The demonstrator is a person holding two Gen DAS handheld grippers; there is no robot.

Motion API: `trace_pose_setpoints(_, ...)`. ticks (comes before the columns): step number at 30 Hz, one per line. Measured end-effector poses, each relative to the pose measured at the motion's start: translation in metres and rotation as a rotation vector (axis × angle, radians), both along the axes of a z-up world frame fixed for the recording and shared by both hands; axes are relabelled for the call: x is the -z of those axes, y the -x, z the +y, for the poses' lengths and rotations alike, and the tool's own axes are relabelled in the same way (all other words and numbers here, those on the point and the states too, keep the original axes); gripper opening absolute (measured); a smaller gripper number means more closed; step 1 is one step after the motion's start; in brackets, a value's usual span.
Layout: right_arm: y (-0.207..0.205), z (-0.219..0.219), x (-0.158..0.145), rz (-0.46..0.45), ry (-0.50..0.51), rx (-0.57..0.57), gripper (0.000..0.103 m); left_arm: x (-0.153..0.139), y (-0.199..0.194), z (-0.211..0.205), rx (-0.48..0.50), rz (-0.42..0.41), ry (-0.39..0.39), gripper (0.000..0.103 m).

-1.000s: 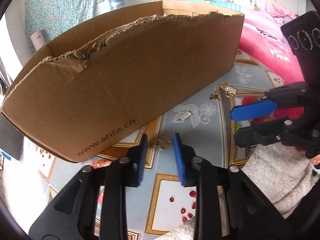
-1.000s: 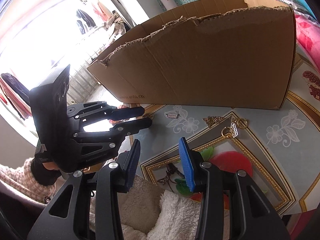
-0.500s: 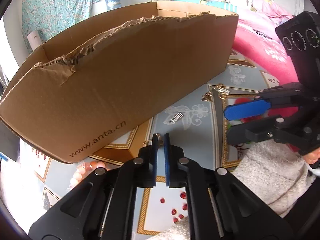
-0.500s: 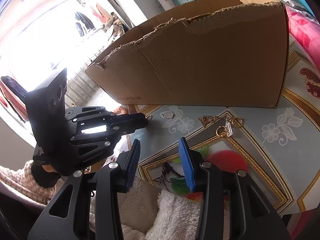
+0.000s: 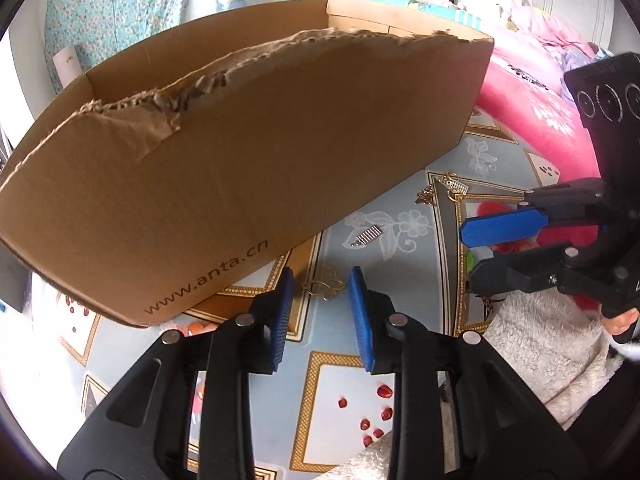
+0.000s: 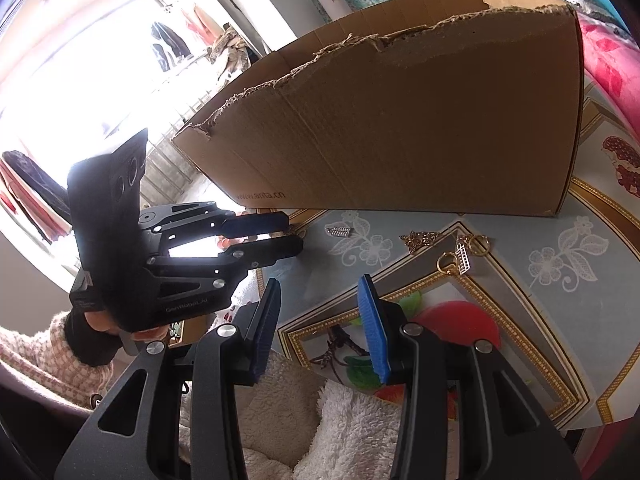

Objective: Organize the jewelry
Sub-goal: 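Grasp the small silver charm with the right gripper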

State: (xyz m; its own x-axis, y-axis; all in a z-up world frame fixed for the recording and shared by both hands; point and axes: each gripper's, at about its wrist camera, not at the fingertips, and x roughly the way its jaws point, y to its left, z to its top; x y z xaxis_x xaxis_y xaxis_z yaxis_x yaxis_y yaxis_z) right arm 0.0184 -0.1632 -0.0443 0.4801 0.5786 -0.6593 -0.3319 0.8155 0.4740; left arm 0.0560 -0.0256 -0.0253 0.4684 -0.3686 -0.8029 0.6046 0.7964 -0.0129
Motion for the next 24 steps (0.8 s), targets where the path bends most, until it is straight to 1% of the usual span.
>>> trace_pose_setpoints(3,0.001,-0.003,0.000,-0.001,-0.002,0.001,0.040,-0.001,-0.001,-0.003,0.009,0.004,-0.024,0.026)
trace_pose_setpoints(5,0.001,-0.005,0.000,0.000,-0.006,0.004,0.040,-0.001,-0.001,-0.004,0.010,0.015,-0.028,0.024)
trace_pose_setpoints(7,0.002,-0.005,0.001,0.002,-0.012,0.004,0.040,-0.001,-0.002,-0.006,0.007,0.021,-0.032,0.019)
trace_pose_setpoints(13,0.004,-0.008,-0.002,-0.005,-0.014,0.009,0.040,-0.002,0.000,-0.008,-0.007,0.014,-0.044,0.019)
trace_pose_setpoints(19,0.007,-0.012,-0.007,-0.014,-0.015,0.019,0.040,-0.002,0.002,-0.008,-0.016,0.008,-0.035,0.019)
trace_pose_setpoints(24,0.009,-0.012,-0.012,-0.028,0.008,0.021,0.040,-0.002,0.003,-0.006,-0.024,0.005,-0.027,0.019)
